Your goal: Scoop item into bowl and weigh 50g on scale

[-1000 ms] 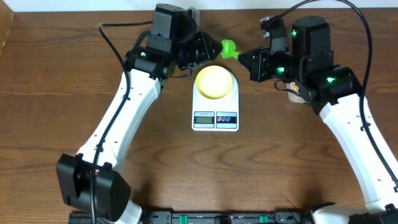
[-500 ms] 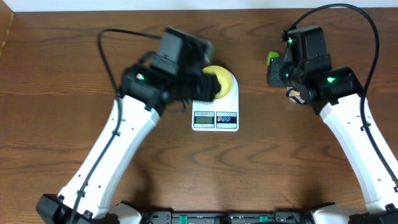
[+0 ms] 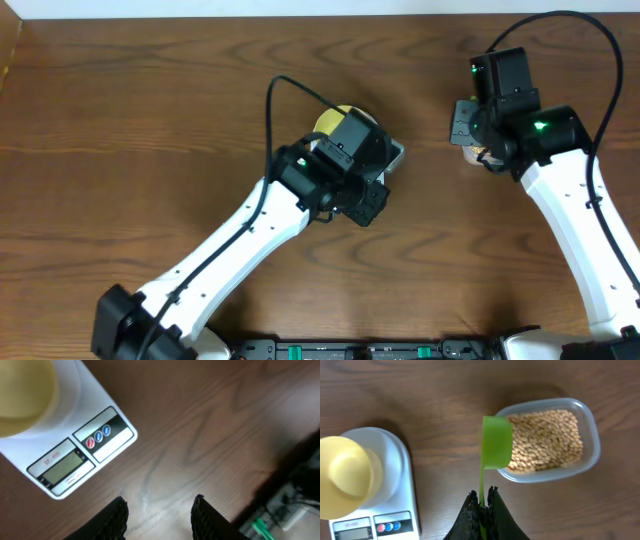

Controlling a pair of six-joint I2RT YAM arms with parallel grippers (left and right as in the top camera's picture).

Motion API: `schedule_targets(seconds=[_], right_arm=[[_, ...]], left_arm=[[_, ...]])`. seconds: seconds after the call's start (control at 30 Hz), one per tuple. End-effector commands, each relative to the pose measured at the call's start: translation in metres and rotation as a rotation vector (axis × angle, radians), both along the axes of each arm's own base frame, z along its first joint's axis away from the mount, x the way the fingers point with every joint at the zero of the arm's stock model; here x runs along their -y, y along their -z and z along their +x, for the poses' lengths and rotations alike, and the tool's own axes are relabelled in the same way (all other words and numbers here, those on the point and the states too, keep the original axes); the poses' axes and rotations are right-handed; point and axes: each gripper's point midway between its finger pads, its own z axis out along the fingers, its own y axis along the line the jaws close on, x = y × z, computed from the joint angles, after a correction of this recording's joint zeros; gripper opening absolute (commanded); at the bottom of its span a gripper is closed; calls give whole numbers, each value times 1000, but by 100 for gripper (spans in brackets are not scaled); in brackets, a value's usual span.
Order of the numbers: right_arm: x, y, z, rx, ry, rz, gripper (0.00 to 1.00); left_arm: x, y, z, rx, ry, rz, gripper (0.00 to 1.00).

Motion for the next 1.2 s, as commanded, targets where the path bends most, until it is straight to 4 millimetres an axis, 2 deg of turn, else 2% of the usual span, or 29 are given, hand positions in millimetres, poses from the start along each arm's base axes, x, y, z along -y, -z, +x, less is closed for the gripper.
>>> schedule_targets(seconds=[0.0, 0.2, 0.47, 0.7, 0.87, 1.17], right_arm=[[13, -10, -3, 18, 46, -9, 1], [24, -15, -9, 18, 62, -14, 1], [25, -24, -12, 41, 53, -12, 1], [26, -23, -16, 31, 53, -15, 1], [26, -24, -17, 30, 53, -15, 1], [26, -24, -18, 30, 51, -12, 1]], left_arm=[[-7, 36, 5, -8, -2, 80, 44], [-2, 70, 19, -4, -14, 119, 45], [-1, 107, 28, -26, -23, 181, 48], [0, 124, 35, -25, -28, 204, 49], [-9, 134, 46, 18, -54, 268, 49], [-6, 135, 58, 67, -70, 266, 55]])
